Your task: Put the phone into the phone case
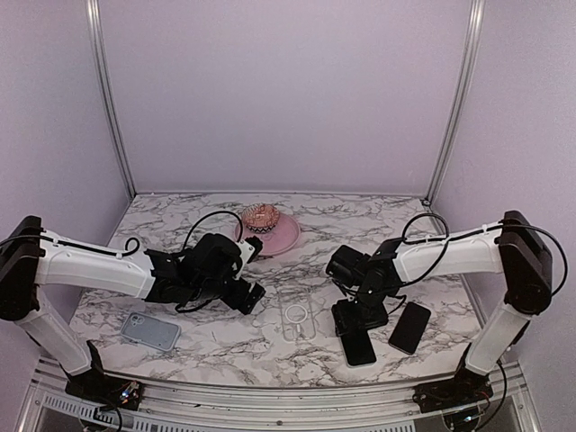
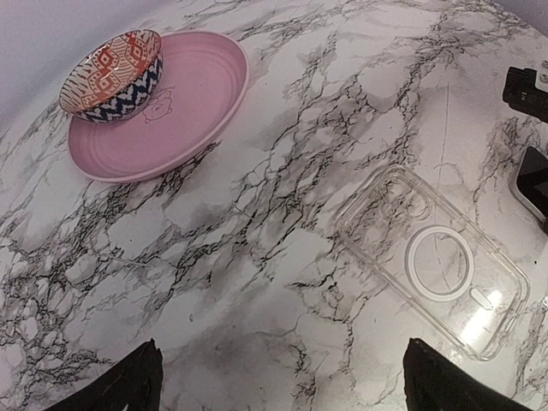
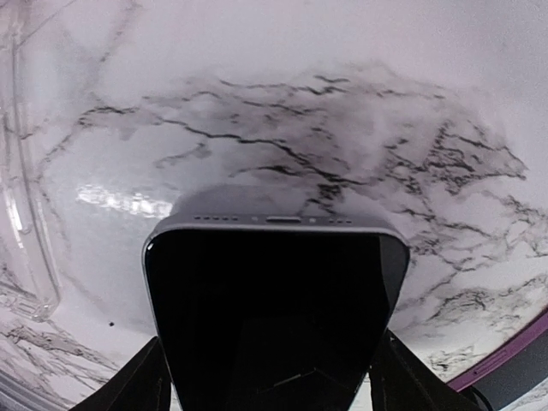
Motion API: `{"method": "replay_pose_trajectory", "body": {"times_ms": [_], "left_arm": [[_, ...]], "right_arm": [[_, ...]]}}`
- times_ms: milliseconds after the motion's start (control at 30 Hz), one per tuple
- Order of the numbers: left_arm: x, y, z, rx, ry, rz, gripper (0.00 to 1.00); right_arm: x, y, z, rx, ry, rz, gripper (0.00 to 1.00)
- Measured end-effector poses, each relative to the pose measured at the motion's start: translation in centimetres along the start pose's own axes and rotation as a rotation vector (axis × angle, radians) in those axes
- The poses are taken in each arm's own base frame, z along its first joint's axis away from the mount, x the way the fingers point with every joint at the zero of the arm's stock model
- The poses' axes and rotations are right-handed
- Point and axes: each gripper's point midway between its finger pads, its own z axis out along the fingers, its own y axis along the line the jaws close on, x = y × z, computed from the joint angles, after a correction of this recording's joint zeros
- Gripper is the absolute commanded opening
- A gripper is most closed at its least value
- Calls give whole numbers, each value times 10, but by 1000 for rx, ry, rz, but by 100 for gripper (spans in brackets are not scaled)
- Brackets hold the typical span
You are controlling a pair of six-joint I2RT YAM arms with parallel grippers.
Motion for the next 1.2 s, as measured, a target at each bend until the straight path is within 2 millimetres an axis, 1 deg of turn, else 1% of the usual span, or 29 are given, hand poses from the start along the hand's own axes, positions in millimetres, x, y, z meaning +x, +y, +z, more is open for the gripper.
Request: {"method": "replay_pose_trajectory", "body": {"times_ms": [100, 200, 233, 333, 400, 467, 500, 567, 633, 700, 767, 867, 967, 1000, 1033, 1167, 1200], "left_arm": [[-3, 0, -3, 6, -9, -4, 99], [-10, -4, -10, 35, -29, -16, 94], [-12, -6, -11, 50, -35, -20, 91], [-22, -21, -14, 136, -67, -40, 77], [-32, -32, -17, 196, -102, -65, 73], [-45, -43, -21, 255, -162, -77, 73], [-54, -49, -25, 288, -201, -75, 76], [-67, -61, -33, 339, -269, -56, 82], [-82, -71, -41, 376, -342, -27, 86], [-97, -77, -50, 397, -415, -7, 86], [-110, -79, -58, 404, -483, 5, 84], [-130, -76, -69, 394, -588, 13, 71], [-144, -72, -71, 362, -648, 13, 60], [-147, -72, -70, 354, -661, 19, 58], [-151, -72, -68, 345, -671, 28, 52], [-159, -70, -68, 322, -697, 30, 28], [-161, -70, -69, 319, -703, 27, 19]], "right_arm": [[-6, 13, -5, -58, -23, -38, 53], [-18, 25, -16, -123, -77, -58, 52], [-23, 28, -20, -145, -100, -60, 51], [-42, 38, -34, -222, -175, -40, 51], [-59, 41, -48, -275, -242, -16, 49], [-78, 47, -69, -326, -325, 4, 49], [-89, 51, -82, -352, -367, 11, 48], [-111, 63, -114, -415, -467, 16, 48], [-129, 75, -143, -475, -551, 15, 48], [-143, 85, -173, -530, -635, 17, 47], [-152, 91, -197, -571, -698, 18, 47], [-162, 98, -228, -610, -788, 20, 47], [-164, 109, -253, -650, -857, 5, 47], [-163, 113, -258, -662, -870, -1, 47], [-162, 117, -264, -675, -883, -10, 47], [-157, 125, -275, -698, -909, -31, 46], [-157, 125, -276, -700, -911, -35, 46]]}}
